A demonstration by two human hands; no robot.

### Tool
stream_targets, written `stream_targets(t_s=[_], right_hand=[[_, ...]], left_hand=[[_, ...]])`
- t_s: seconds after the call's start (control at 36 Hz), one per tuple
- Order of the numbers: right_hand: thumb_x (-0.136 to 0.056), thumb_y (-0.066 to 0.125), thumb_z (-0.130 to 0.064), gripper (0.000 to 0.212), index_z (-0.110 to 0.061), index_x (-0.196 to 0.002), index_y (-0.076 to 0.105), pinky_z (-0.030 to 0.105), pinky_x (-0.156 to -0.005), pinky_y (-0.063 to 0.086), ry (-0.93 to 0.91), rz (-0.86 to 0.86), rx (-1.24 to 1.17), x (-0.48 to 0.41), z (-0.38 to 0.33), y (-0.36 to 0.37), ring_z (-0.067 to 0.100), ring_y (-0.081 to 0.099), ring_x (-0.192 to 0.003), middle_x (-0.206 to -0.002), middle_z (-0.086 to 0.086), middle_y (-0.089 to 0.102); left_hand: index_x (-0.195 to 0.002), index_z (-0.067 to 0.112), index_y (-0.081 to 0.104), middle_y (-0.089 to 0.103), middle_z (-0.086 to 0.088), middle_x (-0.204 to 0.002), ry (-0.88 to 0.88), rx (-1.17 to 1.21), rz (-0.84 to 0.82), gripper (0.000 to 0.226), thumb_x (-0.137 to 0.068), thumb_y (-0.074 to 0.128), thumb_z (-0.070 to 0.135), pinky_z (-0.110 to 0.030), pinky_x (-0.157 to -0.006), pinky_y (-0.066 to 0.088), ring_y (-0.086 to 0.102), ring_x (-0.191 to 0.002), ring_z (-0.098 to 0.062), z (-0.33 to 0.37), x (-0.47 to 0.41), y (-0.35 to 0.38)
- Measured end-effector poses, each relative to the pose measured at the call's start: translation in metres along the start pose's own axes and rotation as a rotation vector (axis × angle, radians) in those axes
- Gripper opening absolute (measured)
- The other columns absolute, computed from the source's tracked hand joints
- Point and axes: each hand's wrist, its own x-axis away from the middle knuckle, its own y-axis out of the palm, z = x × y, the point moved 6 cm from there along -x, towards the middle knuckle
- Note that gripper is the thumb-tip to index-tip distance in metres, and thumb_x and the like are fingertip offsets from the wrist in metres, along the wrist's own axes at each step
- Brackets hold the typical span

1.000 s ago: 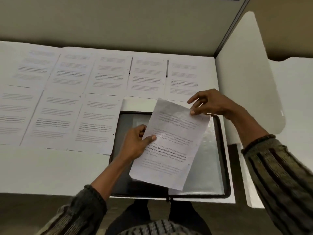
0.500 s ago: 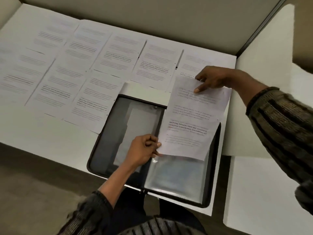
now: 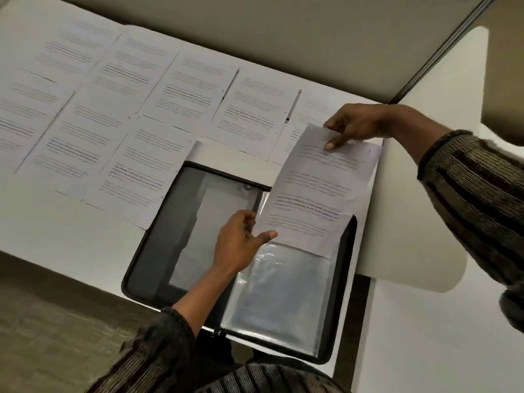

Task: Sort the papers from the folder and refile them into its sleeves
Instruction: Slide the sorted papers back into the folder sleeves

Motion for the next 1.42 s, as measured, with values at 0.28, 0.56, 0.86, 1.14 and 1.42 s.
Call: stream_targets(t_s=[0.28,0.56,0.86,1.14,1.42], right_hand=[[-0.090,0.083,-0.030,0.010,-0.024,-0.085,0.076,0.026,-0.067,0.051,-0.022,0.121,0.099,-0.014,0.018,-0.028,0.012,0.065,-0.071,-0.074,-0.012,0.073],[-0.076,0.094,-0.024,0.029,-0.021,-0.096,0.074,0.022,-0.068,0.055,0.028,0.086,0.011,-0.029,0.053,-0.028,0.007,0.069,-0.073,-0.085,-0.010,0.078],[-0.074,0.093,-0.015,0.014,-0.021,-0.073,0.081,0.028,-0.066,0.061,0.050,0.033,-0.050,-0.040,0.071,-0.038,0.019,0.069,-0.078,-0.081,0.008,0.069],[-0.081,0.090,-0.020,0.022,-0.024,-0.101,0.081,0.030,-0.081,0.056,0.061,0.078,0.027,-0.049,0.068,-0.068,0.014,0.074,-0.080,-0.092,-0.006,0.080],[-0.083,0.089,-0.019,0.032,-0.016,-0.113,0.079,0.009,-0.051,0.050,0.012,0.300,0.070,-0.048,0.077,-0.108,-0.007,0.067,-0.061,-0.086,-0.012,0.076]], left_hand=[[-0.106,0.025,0.083,0.081,0.009,-0.096,0.029,0.052,-0.117,0.029,-0.091,0.077,0.049,-0.048,-0.080,0.065,0.078,-0.083,-0.014,0.007,-0.025,0.020],[-0.132,0.007,0.067,0.080,-0.013,-0.111,-0.119,0.454,-0.387,0.029,-0.110,0.054,0.021,-0.044,-0.086,0.065,0.079,-0.098,-0.035,0.025,-0.020,0.016],[-0.146,0.006,0.056,0.072,-0.015,-0.133,-0.073,0.529,-0.622,0.036,-0.112,0.046,0.011,-0.042,-0.101,0.060,0.072,-0.120,-0.036,0.029,-0.021,0.015],[-0.139,0.006,0.059,0.075,-0.019,-0.126,-0.245,0.553,-0.457,0.033,-0.114,0.037,0.006,-0.047,-0.099,0.061,0.077,-0.108,-0.033,0.021,-0.034,0.025],[-0.107,0.020,0.063,0.062,0.002,-0.109,0.076,-0.463,0.116,0.026,-0.102,0.064,0.045,-0.036,-0.078,0.052,0.057,-0.098,-0.017,0.052,-0.015,0.083]])
